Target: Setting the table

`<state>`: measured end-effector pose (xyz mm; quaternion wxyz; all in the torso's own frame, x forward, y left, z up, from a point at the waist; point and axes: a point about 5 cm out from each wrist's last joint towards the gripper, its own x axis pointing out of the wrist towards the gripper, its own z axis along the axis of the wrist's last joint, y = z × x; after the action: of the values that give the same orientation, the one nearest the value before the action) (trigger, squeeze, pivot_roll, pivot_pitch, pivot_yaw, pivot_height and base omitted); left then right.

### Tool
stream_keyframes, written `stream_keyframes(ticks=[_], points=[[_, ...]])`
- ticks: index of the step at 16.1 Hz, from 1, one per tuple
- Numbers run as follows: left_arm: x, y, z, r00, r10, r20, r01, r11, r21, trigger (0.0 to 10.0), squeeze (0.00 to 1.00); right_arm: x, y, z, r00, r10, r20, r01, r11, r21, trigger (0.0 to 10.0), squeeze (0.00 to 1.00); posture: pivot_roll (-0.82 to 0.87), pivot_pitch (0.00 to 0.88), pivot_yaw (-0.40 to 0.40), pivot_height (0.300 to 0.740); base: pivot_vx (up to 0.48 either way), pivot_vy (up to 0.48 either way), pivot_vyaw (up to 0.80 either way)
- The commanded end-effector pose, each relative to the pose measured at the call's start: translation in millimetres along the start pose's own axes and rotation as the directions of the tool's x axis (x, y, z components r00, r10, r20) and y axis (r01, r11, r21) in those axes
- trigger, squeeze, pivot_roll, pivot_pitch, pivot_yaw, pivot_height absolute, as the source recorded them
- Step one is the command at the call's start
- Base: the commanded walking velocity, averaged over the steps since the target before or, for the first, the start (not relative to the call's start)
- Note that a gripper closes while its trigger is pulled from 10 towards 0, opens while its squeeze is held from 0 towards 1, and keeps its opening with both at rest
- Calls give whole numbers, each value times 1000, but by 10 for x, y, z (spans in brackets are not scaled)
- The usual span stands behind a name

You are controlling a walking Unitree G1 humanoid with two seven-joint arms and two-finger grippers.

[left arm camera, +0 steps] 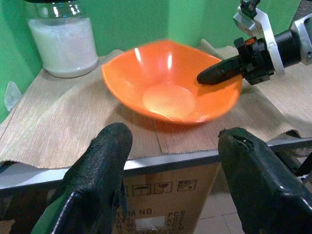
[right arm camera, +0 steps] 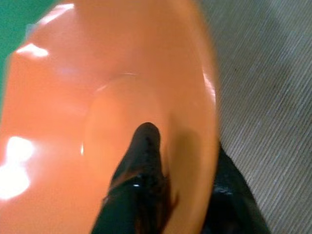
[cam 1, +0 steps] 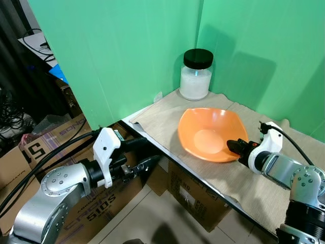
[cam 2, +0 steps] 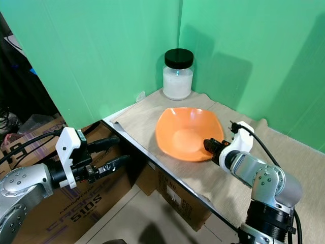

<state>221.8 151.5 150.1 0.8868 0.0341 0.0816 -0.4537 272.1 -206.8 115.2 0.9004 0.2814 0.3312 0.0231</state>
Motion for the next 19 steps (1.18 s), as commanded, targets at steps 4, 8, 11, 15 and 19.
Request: stream_keyframes(ticks=[4,8,11,15,19], points=[[-12,34,37,1000,16,0,-16,999,40,10000,0,-15,47,85,999,1,39,-1,1000,12,0,0,8,0,43,740,0,0,0],[-6,73,134,996,66,53,-68,997,42,10000,0,-71,171,225,982,75,176,-82,996,37,0,0,1,0,43,740,0,0,0],[-33,78,306,984,107,146,-112,993,25,10000,0,-260,362,360,946,139,294,-148,989,10,0,0,-15,0,45,740,0,0,0],[1,123,400,951,249,183,-261,964,45,10000,0,-586,546,412,872,184,453,-76,966,-246,10000,0,-20,0,47,740,0,0,0],[152,137,472,901,372,225,-393,918,56,10000,0,-691,777,394,773,269,575,-138,955,-261,10000,0,-6,0,27,740,0,0,-600]])
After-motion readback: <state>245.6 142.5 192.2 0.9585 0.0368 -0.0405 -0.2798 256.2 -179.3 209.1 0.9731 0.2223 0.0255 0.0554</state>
